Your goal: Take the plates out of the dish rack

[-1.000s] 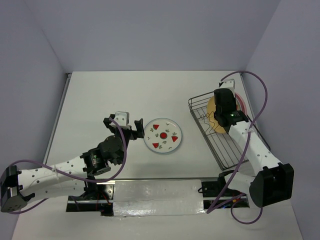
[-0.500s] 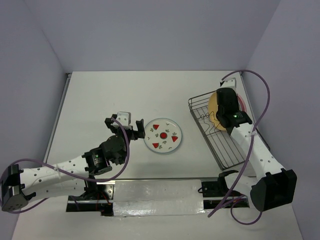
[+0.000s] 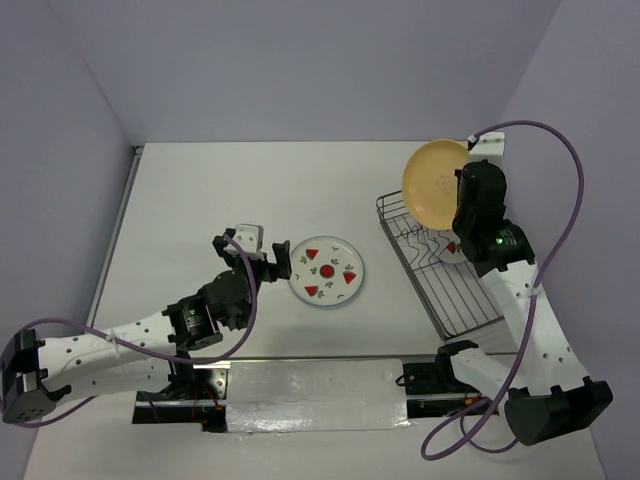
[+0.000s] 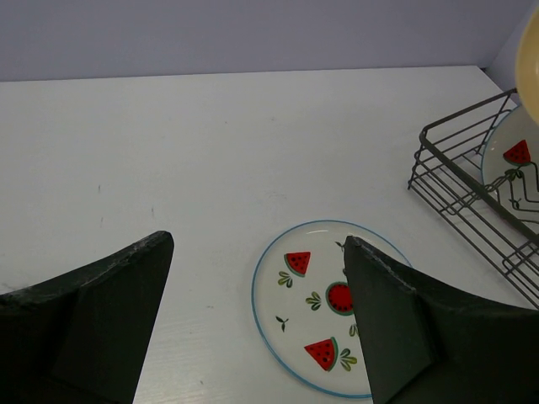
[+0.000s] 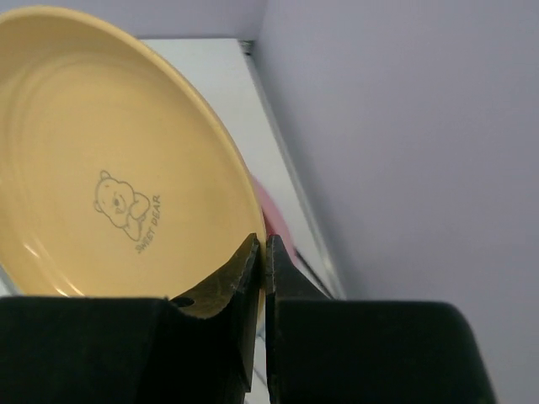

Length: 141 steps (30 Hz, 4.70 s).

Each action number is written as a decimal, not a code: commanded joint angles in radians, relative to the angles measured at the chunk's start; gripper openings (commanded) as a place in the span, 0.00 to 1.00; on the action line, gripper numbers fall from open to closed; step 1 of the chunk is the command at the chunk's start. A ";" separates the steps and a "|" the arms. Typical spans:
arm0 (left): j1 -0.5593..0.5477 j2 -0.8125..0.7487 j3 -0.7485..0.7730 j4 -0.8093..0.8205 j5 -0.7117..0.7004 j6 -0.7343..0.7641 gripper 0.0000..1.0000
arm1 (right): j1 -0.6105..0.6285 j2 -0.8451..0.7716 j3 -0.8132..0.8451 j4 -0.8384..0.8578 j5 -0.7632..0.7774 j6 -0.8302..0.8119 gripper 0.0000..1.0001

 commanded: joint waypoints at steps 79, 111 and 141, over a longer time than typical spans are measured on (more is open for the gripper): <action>0.937 0.161 -0.041 -0.401 0.611 -0.697 0.00 | 0.268 0.047 -0.236 0.265 -0.615 0.339 0.52; 0.950 0.202 -0.149 -0.395 0.540 -0.800 0.32 | 0.271 0.054 -0.241 0.264 -0.599 0.334 0.53; 0.559 0.256 0.205 -0.412 0.698 -0.324 0.79 | 0.166 0.109 -0.020 0.192 -0.578 0.362 0.57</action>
